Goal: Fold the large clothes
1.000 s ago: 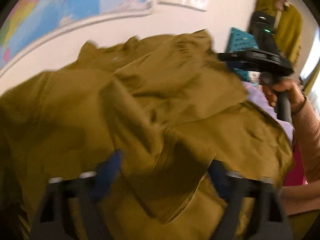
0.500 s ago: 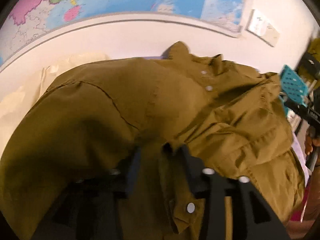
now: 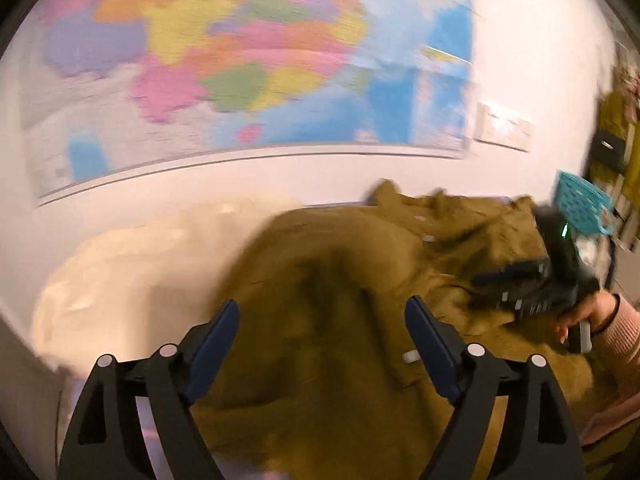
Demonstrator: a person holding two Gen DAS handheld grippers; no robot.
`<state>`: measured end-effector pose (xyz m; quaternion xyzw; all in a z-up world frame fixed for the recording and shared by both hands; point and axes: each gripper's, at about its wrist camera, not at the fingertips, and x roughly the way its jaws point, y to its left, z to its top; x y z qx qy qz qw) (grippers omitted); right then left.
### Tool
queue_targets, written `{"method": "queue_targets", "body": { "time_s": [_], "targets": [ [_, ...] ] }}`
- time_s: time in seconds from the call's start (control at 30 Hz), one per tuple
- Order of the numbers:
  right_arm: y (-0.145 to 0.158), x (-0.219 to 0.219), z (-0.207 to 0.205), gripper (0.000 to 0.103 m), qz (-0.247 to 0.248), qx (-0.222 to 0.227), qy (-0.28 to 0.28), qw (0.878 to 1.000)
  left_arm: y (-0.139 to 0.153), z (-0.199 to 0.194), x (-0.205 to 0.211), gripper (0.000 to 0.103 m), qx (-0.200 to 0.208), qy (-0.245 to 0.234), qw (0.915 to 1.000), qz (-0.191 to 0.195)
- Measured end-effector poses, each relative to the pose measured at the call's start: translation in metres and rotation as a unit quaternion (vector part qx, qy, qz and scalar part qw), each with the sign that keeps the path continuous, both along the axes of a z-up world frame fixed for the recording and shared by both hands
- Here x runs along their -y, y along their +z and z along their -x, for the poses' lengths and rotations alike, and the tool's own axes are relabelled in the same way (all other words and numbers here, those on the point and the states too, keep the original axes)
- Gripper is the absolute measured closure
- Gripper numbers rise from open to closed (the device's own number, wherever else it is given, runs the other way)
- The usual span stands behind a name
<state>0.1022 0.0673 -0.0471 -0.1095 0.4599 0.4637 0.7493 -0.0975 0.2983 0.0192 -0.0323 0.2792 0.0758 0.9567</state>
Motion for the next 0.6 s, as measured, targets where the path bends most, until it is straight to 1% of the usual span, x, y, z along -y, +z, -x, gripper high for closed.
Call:
{"method": "queue_targets", "body": {
  "time_s": [0.03,0.07,0.1,0.13,0.2,0.27,0.33,0.37,0.43,0.47,0.5,0.53,0.57,0.6],
  "targets": [
    [-0.009,-0.006,0.001,0.037,0.018,0.001,0.0,1.0,-0.004,0.008,-0.01,0.021,-0.003,0.016,0.9999,0.0],
    [-0.012,-0.009,0.002,0.036,0.025,0.009,-0.005,1.0,-0.009,0.013,-0.018,0.02,-0.008,0.029,0.9995,0.003],
    [-0.01,-0.009,0.002,0.036,0.023,0.007,-0.008,1.0,-0.015,0.018,-0.026,0.02,-0.017,0.039,0.999,0.01],
    [-0.007,-0.008,0.002,0.036,0.017,0.001,-0.009,1.0,-0.024,0.021,-0.033,0.02,-0.029,0.045,0.9984,0.019],
    [0.003,0.001,0.002,0.036,-0.013,-0.016,-0.018,1.0,-0.043,0.023,-0.04,0.02,-0.047,0.044,0.9974,0.031],
    [0.012,0.007,0.006,0.035,-0.028,-0.017,-0.018,0.999,-0.061,0.024,-0.041,0.02,-0.06,0.04,0.9966,0.04],
    [0.019,0.009,0.013,0.032,-0.036,-0.015,-0.014,0.999,-0.082,0.022,-0.041,0.02,-0.076,0.04,0.9952,0.047],
    [0.02,0.01,0.016,0.032,-0.037,-0.015,-0.012,0.999,-0.09,0.021,-0.04,0.02,-0.082,0.04,0.9948,0.046],
    [0.021,0.008,0.022,0.03,-0.04,-0.018,-0.006,0.999,-0.108,0.018,-0.036,0.02,-0.105,0.045,0.993,0.03],
    [0.021,0.01,0.022,0.029,-0.042,-0.021,-0.002,0.999,-0.116,0.016,-0.036,0.023,-0.114,0.045,0.9921,0.027],
    [0.021,0.008,0.024,0.029,-0.043,-0.021,0.001,0.999,-0.117,0.016,-0.037,0.04,-0.109,0.043,0.9926,0.03],
    [0.02,0.007,0.026,0.029,-0.042,-0.019,0.003,0.999,-0.114,0.017,-0.043,0.05,-0.092,0.046,0.9937,0.044],
    [0.021,0.003,0.028,0.029,-0.041,-0.02,0.005,0.999,-0.11,0.022,-0.05,0.072,-0.086,0.059,0.9932,0.051],
    [0.022,0.003,0.029,0.029,-0.043,-0.021,0.005,0.999,-0.106,0.023,-0.056,0.085,-0.08,0.069,0.9929,0.054]
  ]
}}
